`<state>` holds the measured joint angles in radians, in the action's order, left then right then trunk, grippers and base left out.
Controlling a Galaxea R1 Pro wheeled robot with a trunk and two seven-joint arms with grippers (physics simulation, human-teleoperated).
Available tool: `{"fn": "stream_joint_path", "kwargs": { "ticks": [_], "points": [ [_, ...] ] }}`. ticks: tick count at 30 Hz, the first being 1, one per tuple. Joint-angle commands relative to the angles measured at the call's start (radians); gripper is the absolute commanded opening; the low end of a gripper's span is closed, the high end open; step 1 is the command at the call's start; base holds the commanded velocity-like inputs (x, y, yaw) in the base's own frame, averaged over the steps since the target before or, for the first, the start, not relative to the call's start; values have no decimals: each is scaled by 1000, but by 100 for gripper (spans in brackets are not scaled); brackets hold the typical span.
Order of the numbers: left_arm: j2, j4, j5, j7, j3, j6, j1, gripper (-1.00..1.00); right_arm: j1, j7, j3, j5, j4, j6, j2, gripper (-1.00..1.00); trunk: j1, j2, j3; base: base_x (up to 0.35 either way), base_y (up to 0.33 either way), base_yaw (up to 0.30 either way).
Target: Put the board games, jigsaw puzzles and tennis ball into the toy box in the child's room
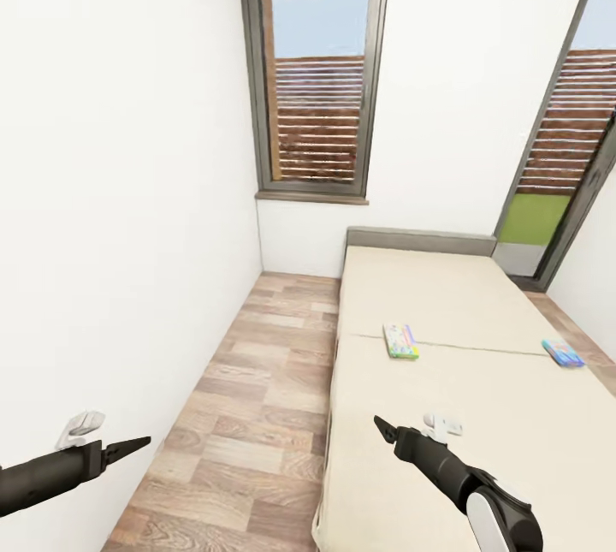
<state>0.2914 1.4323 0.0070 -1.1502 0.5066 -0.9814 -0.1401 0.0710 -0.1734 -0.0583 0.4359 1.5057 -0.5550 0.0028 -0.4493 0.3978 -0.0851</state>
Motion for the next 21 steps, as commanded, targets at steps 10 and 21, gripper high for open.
{"fn": "stream_joint_path", "kwargs": {
  "ticks": [10,21],
  "points": [
    [0,0,0,-3,1,-10,-1,100,1,-3,-2,3,1,-6,-1,100,-1,2,2,17,101,-278],
    [0,0,-1,-2,1,-9,-1,100,1,-3,-3,3,-12,-5,-1,100,-1,2,6,119,106,-278]
  ]
}}
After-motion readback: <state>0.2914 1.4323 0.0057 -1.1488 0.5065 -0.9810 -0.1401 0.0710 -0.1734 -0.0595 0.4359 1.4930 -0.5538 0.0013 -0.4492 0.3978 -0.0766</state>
